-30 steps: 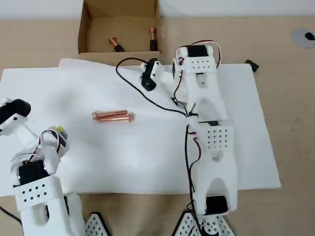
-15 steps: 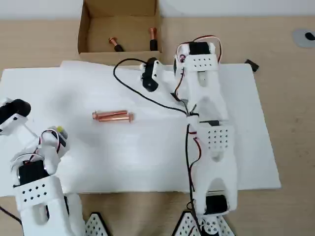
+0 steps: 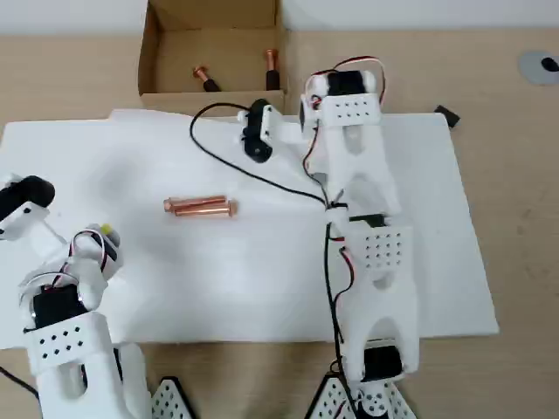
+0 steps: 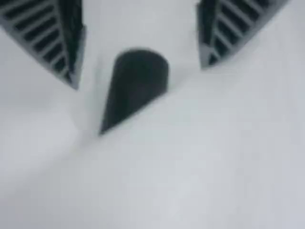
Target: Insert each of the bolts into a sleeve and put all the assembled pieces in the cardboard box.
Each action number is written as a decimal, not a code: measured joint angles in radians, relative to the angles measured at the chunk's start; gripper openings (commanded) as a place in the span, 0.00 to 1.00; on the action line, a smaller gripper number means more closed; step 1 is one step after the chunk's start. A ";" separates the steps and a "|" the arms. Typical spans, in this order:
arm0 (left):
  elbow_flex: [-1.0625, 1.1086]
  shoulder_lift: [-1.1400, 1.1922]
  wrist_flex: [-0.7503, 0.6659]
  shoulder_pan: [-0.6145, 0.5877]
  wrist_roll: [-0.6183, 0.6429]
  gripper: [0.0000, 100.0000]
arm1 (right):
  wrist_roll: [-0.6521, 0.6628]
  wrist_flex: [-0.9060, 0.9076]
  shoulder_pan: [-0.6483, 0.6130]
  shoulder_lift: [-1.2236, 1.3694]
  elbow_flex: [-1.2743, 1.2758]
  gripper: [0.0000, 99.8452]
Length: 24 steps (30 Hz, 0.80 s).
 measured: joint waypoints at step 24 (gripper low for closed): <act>0.000 0.000 0.000 0.000 0.000 0.16 | -0.006 0.000 0.026 0.052 -0.015 0.04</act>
